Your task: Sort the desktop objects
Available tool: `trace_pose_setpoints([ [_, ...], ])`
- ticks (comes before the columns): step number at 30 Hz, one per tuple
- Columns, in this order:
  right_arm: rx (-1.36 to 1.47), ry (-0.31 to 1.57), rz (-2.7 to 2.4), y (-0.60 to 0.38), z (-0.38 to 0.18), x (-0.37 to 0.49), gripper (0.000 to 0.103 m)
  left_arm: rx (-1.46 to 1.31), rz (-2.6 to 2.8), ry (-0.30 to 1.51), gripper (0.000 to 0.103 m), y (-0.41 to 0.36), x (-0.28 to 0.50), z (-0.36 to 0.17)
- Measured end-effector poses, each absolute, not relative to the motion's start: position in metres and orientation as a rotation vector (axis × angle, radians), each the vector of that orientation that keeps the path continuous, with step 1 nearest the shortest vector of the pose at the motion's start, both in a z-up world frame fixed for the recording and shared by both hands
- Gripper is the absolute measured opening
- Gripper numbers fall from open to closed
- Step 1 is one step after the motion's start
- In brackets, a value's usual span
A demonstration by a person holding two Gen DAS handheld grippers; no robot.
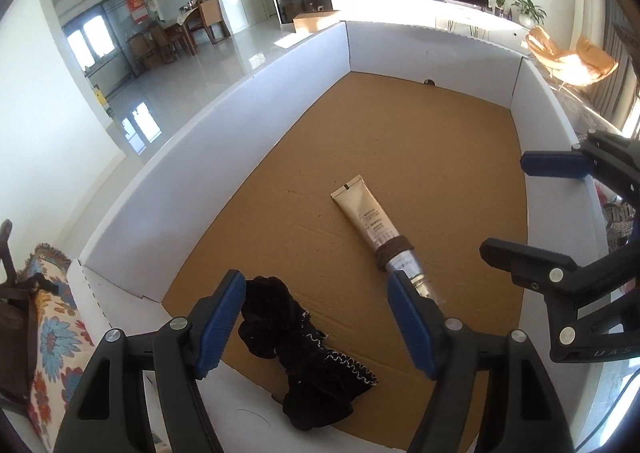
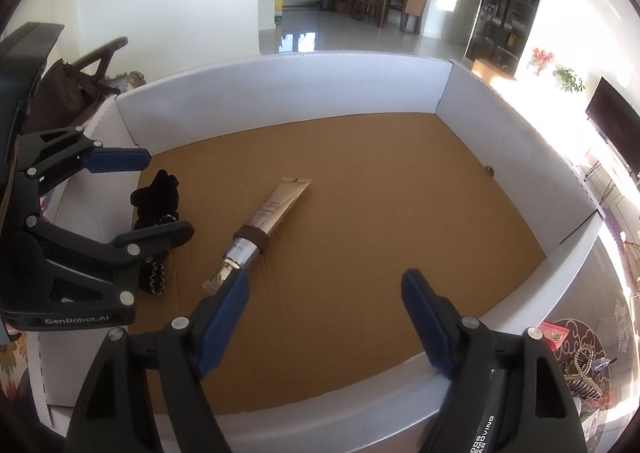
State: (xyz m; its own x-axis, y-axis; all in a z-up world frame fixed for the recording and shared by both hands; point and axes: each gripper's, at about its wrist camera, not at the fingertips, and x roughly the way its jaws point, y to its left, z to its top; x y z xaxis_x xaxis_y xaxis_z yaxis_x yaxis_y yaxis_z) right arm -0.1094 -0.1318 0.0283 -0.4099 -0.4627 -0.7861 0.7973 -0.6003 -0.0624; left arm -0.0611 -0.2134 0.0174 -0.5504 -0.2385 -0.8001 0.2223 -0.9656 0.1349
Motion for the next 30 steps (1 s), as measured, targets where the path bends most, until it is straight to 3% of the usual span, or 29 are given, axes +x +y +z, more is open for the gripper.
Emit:
trace_pose_setpoints([
  [2, 0.91, 0.488, -2.104, -0.12, 0.038, -0.106, 0.084, 1.233, -2.578, 0.055, 0.072, -0.215, -0.053, 0.026],
  [5, 0.838, 0.403, -2.156, -0.096, 0.057, -0.098, 0.097, 1.059, -2.637, 0.134, 0.075, -0.213, -0.034, 0.051],
  [14, 0.75, 0.27, -2.387, 0.036, 0.089, -0.047, 0.103, 0.861, -2.98, 0.351, 0.076, -0.129, 0.015, 0.114],
  [16, 0.777, 0.224, -2.462, 0.077, 0.083, -0.035, 0.103, 0.916, -3.056, 0.367, 0.092, -0.097, 0.018, 0.119],
  [17, 0.801, 0.207, -2.503, 0.1, 0.076, -0.028, 0.103, 0.958, -3.095, 0.365, 0.1, -0.081, 0.02, 0.118],
  [20, 0.932, 0.203, -2.609, 0.162, 0.05, -0.012, 0.103, 1.11, -3.196, 0.313, 0.1, -0.027, 0.025, 0.109],
  [25, 1.27, 0.229, -2.668, 0.244, 0.0, 0.009, 0.103, 1.399, -3.111, 0.069, 0.1, 0.051, 0.022, 0.051],
  [30, 1.358, 0.255, -2.686, 0.271, -0.025, 0.025, 0.103, 1.549, -2.969, -0.032, 0.1, 0.076, -0.002, -0.006],
])
